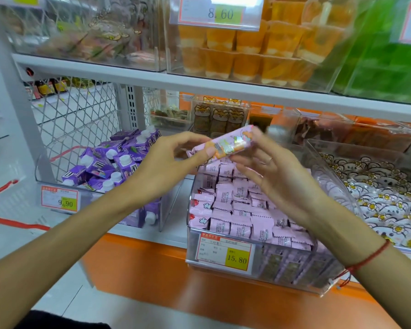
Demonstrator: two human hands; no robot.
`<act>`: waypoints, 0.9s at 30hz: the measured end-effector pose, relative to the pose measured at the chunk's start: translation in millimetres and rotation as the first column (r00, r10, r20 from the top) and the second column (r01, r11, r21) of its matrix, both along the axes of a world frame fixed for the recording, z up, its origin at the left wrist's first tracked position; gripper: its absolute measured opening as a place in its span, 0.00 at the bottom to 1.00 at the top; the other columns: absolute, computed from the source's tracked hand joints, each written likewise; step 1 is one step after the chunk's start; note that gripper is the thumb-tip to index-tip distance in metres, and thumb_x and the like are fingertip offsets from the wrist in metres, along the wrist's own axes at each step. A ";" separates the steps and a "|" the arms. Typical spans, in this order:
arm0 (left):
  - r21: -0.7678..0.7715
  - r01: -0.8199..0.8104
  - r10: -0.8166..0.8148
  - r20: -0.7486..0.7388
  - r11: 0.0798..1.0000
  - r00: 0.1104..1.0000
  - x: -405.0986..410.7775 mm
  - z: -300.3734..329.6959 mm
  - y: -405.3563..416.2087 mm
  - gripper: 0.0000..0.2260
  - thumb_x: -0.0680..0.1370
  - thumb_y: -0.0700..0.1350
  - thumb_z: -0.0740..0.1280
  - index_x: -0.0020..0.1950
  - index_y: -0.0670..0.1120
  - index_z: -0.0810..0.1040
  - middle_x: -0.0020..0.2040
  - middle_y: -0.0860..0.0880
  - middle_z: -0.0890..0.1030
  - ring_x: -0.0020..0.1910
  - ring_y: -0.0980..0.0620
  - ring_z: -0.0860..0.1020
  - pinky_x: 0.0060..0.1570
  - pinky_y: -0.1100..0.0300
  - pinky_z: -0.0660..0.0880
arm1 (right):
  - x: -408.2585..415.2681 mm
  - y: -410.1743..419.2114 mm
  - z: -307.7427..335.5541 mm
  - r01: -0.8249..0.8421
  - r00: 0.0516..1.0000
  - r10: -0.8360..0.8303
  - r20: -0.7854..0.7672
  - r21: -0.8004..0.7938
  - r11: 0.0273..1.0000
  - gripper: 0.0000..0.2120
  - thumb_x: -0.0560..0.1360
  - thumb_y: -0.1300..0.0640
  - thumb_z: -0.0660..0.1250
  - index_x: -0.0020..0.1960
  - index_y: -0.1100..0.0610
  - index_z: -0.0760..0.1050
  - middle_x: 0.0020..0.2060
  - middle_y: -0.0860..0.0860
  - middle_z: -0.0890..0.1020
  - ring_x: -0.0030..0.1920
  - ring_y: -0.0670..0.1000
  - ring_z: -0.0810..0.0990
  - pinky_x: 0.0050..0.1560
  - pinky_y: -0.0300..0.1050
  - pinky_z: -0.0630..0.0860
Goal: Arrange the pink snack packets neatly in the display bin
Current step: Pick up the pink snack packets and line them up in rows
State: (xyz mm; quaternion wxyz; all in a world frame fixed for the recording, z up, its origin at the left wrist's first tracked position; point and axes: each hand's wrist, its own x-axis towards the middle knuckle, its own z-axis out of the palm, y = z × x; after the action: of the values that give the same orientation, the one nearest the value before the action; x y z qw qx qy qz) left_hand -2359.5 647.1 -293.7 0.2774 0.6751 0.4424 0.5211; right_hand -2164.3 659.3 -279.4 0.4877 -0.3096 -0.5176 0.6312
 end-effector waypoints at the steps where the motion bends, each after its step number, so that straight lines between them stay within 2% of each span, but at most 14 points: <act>1: -0.014 -0.003 0.003 0.022 1.000 1.000 1.7 -0.4 0.5 0.08 0.73 0.49 0.68 0.51 0.54 0.80 0.50 0.53 0.83 0.44 0.60 0.79 0.44 0.56 0.81 | -1.0 0.6 -0.9 0.041 0.999 -0.043 0.030 0.051 0.998 0.16 0.75 0.53 0.66 0.59 0.60 0.76 0.46 0.52 0.84 0.46 0.47 0.83 0.46 0.35 0.78; 5: -0.079 0.009 -0.004 0.072 0.997 0.997 1.9 -1.8 2.8 0.08 0.73 0.47 0.70 0.51 0.53 0.81 0.49 0.54 0.83 0.45 0.60 0.81 0.40 0.65 0.79 | -3.1 0.9 -5.8 0.124 0.991 -0.130 0.040 0.128 0.984 0.15 0.75 0.61 0.67 0.61 0.61 0.75 0.45 0.52 0.85 0.44 0.47 0.84 0.46 0.34 0.77; 8: -0.046 -0.005 0.004 -0.020 0.999 1.000 -0.7 -2.5 3.4 0.09 0.73 0.47 0.71 0.53 0.50 0.81 0.48 0.55 0.83 0.48 0.62 0.80 0.47 0.70 0.75 | -4.4 0.3 -6.5 0.168 0.982 -0.181 0.049 0.194 0.966 0.15 0.75 0.63 0.67 0.61 0.60 0.72 0.47 0.55 0.85 0.45 0.50 0.84 0.47 0.36 0.78; 10: 0.005 -0.028 0.029 -0.143 1.000 0.989 -0.7 -3.3 1.9 0.10 0.74 0.49 0.71 0.54 0.51 0.80 0.51 0.56 0.83 0.51 0.64 0.79 0.51 0.69 0.74 | -5.0 0.5 -7.4 0.215 0.971 -0.234 0.047 0.255 0.943 0.15 0.74 0.63 0.68 0.60 0.60 0.70 0.48 0.55 0.84 0.48 0.52 0.84 0.49 0.39 0.78; 12: 0.081 -0.071 0.089 -0.248 0.994 0.965 0.3 -4.8 0.5 0.13 0.74 0.49 0.70 0.59 0.51 0.77 0.55 0.58 0.81 0.54 0.64 0.77 0.57 0.64 0.74 | -6.2 -0.2 -8.1 0.229 0.953 -0.284 0.104 0.368 0.901 0.15 0.74 0.62 0.69 0.58 0.60 0.69 0.48 0.56 0.83 0.48 0.54 0.82 0.51 0.41 0.78; 14: 0.183 -0.096 0.149 -0.300 0.978 0.942 2.5 -4.4 -1.0 0.20 0.75 0.49 0.70 0.66 0.51 0.71 0.63 0.58 0.76 0.61 0.63 0.74 0.63 0.60 0.71 | -9.1 -1.3 -9.4 0.206 0.938 -0.311 0.152 0.477 0.854 0.14 0.74 0.63 0.69 0.57 0.60 0.69 0.44 0.53 0.82 0.45 0.49 0.81 0.50 0.37 0.76; 17: 0.206 0.008 0.035 -0.207 0.979 0.978 9.0 1.5 -3.6 0.25 0.78 0.47 0.67 0.73 0.53 0.63 0.68 0.59 0.71 0.64 0.65 0.70 0.62 0.67 0.70 | -16.2 -1.2 -11.8 0.172 0.935 -0.312 0.166 0.559 0.811 0.13 0.74 0.63 0.69 0.55 0.60 0.70 0.38 0.46 0.80 0.42 0.43 0.79 0.46 0.34 0.75; 20: 0.199 0.096 -0.079 -0.094 0.975 0.992 10.2 6.9 -2.7 0.24 0.79 0.42 0.65 0.73 0.53 0.64 0.61 0.56 0.75 0.57 0.63 0.76 0.52 0.70 0.73 | -19.5 1.2 -12.9 0.135 0.932 -0.306 0.195 0.595 0.792 0.13 0.74 0.62 0.69 0.56 0.58 0.69 0.40 0.43 0.81 0.44 0.44 0.80 0.47 0.36 0.75; 22: 0.228 0.098 -0.078 -0.093 0.969 0.993 8.5 7.7 -0.3 0.24 0.79 0.42 0.64 0.73 0.54 0.64 0.60 0.53 0.75 0.57 0.61 0.76 0.53 0.70 0.73 | -17.3 5.9 -14.6 0.126 0.919 -0.309 0.247 0.557 0.821 0.18 0.74 0.58 0.70 0.60 0.54 0.67 0.45 0.42 0.82 0.46 0.43 0.81 0.48 0.36 0.76; 24: 0.228 0.077 -0.058 -0.089 0.971 0.994 6.7 4.7 3.7 0.22 0.80 0.42 0.64 0.73 0.54 0.65 0.63 0.50 0.73 0.61 0.60 0.75 0.59 0.66 0.73 | -11.1 11.9 -19.2 0.095 0.850 -0.318 0.420 0.472 0.877 0.26 0.73 0.54 0.70 0.66 0.51 0.62 0.56 0.46 0.79 0.50 0.42 0.80 0.50 0.38 0.76; 25: 0.209 0.069 -0.054 -0.079 0.976 0.995 6.3 2.1 5.4 0.20 0.80 0.41 0.63 0.71 0.53 0.67 0.64 0.49 0.72 0.61 0.59 0.74 0.61 0.63 0.73 | -6.7 14.8 -23.0 0.047 0.777 -0.301 0.553 0.425 0.904 0.27 0.74 0.51 0.69 0.68 0.51 0.60 0.59 0.48 0.77 0.52 0.42 0.78 0.51 0.38 0.75; 27: 0.172 0.072 -0.057 -0.091 0.982 0.994 5.0 -5.2 8.2 0.16 0.80 0.40 0.62 0.67 0.51 0.70 0.64 0.48 0.72 0.62 0.58 0.74 0.64 0.60 0.71 | 2.2 18.5 -33.1 -0.111 0.569 -0.249 0.784 0.373 0.921 0.24 0.75 0.49 0.67 0.68 0.51 0.64 0.62 0.48 0.75 0.58 0.45 0.76 0.57 0.42 0.73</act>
State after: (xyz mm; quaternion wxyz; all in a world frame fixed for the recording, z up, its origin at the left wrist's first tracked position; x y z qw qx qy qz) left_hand -2354.5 655.3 -299.0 0.2146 0.7327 0.3842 0.5191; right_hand -2162.1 677.9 -312.5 0.2673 -0.4852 -0.7833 0.2821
